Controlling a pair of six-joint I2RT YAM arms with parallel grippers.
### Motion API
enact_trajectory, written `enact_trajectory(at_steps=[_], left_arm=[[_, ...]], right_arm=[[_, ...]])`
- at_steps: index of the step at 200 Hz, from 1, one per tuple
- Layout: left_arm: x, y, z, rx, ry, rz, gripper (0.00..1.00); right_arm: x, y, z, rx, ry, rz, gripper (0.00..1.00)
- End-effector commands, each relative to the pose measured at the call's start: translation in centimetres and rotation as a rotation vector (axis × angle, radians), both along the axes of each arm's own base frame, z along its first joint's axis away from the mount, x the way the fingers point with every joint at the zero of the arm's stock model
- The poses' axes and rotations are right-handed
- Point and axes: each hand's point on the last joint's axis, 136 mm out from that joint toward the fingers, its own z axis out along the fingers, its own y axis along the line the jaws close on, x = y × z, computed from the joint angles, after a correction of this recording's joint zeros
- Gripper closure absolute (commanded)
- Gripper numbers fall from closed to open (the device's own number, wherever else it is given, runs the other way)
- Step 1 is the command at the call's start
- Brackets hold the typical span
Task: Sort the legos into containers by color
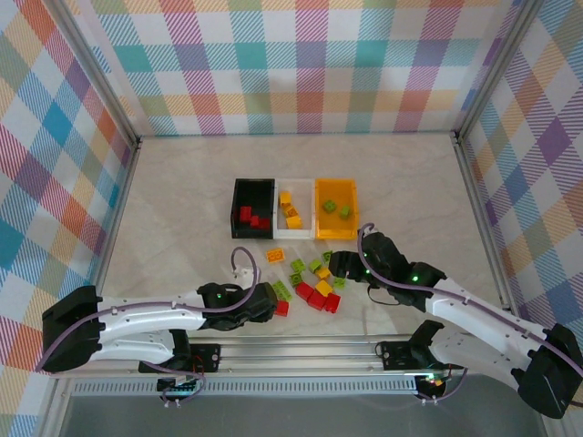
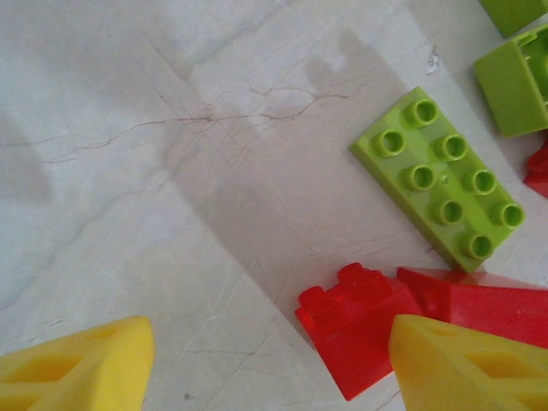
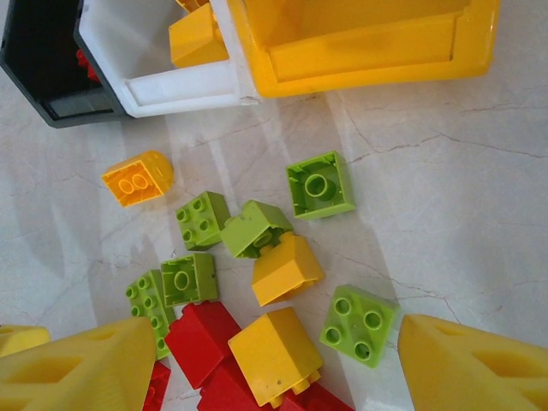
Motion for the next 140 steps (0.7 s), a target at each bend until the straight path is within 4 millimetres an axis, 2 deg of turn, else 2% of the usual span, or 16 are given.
enact_trajectory(at_steps=[1,9,22,54,90,110,128,140], left_arm=[[-0.3,-0.1,-1.2,0.006,0.038,0.003,0.34],[-0.2,-0.2,-1.3,0.008,0.04,0.005,0.37],[-0.1,0.2,-1.5,0.022,0.041,0.021,0.37],[0.1,2.8,-1.5,0.051,0.057,0.09,0.38],[-0.1,5.1,-0.4,0.04,0.046,0.129,0.38],[-0.1,4.1,0.7,-0.016,0.04,0.099,0.36],[0.2,2.4,1.6,-0.055,0.043,0.054,0.28],[0.4,1.4,1.6,-0.065,0.051,0.03,0.18]], right_arm=[[0.1,-0.2,0.4,0.02,-0.02,-0.023,0.25],[0.1,-0.3,0.5,0.021,-0.023,-0.024,0.25],[0.0,-0.4,0.5,0.019,-0.024,-0.026,0.24],[-0.2,-0.7,0.1,0.017,-0.016,-0.034,0.24],[-0.3,-0.9,0.0,0.024,-0.021,-0.043,0.24],[-0.3,-0.9,-0.1,0.021,-0.021,-0.041,0.24],[-0.3,-0.9,0.0,0.021,-0.022,-0.039,0.24],[-0.3,-0.9,0.1,0.023,-0.025,-0.038,0.24]])
